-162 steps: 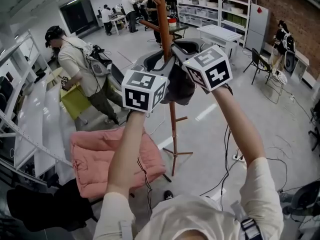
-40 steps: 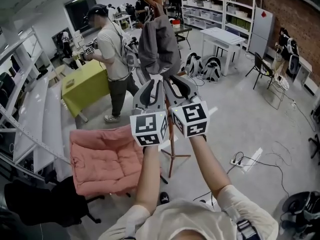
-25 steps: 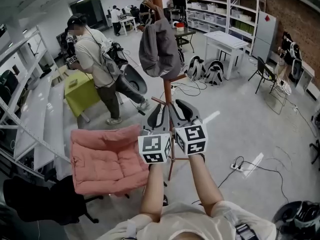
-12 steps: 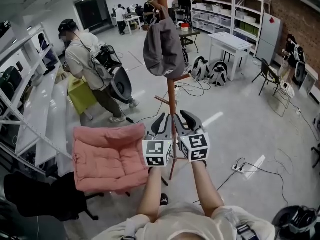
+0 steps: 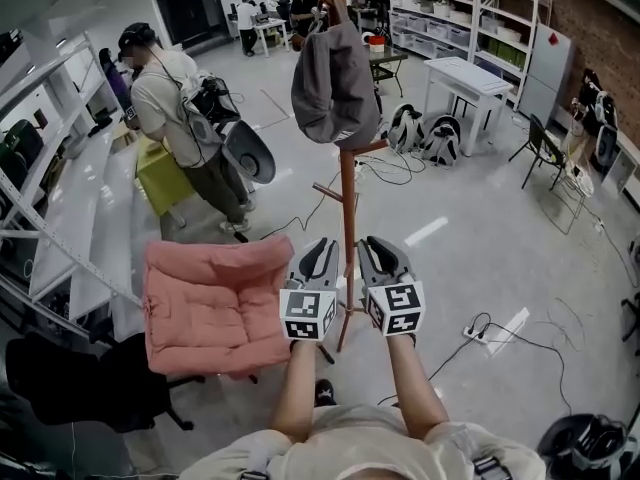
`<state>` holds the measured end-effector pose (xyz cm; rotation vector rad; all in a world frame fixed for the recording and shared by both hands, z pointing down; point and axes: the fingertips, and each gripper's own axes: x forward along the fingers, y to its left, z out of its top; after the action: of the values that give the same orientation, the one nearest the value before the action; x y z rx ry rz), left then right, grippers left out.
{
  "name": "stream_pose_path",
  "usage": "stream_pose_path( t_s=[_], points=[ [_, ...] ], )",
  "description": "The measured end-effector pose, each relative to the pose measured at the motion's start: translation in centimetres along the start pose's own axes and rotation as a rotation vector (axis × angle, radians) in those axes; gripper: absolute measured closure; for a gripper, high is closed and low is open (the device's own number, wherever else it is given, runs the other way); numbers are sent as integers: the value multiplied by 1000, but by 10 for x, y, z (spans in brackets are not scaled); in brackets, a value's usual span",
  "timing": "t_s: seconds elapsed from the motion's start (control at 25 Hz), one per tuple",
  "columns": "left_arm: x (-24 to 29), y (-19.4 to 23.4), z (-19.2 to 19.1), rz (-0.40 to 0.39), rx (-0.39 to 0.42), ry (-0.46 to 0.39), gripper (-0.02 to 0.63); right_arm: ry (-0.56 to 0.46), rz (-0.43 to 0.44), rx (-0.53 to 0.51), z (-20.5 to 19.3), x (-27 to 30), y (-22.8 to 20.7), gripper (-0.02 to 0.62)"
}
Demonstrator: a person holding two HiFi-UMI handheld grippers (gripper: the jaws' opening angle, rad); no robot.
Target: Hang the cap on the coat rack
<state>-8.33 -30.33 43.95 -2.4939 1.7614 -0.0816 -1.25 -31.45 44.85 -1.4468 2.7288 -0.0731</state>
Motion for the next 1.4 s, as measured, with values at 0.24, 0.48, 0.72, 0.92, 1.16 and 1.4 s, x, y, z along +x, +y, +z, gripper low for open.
stream_pose_path(
  t_s=[0.24, 0.48, 0.72, 0.92, 1.16, 1.4],
  points=[
    [0, 4, 0, -5, 7, -14, 590, -38, -8, 14, 0, 2, 1, 585],
    [-3, 2, -15, -21, -18, -4, 598, -59, 8, 45, -15, -1, 4, 592],
    [-1, 7, -9, -9, -30, -25, 600, -36, 8, 21, -13, 6, 5, 592],
    [-1, 10, -11, 4, -36, -19, 598, -22, 13, 23, -16, 6, 7, 592],
    [-3, 8, -8, -10, -27, -30, 598, -20, 33, 22, -17, 8, 12, 592],
    [-5, 5, -6, -26, -50, -34, 598, -12, 26, 4, -16, 8, 17, 592]
  ],
)
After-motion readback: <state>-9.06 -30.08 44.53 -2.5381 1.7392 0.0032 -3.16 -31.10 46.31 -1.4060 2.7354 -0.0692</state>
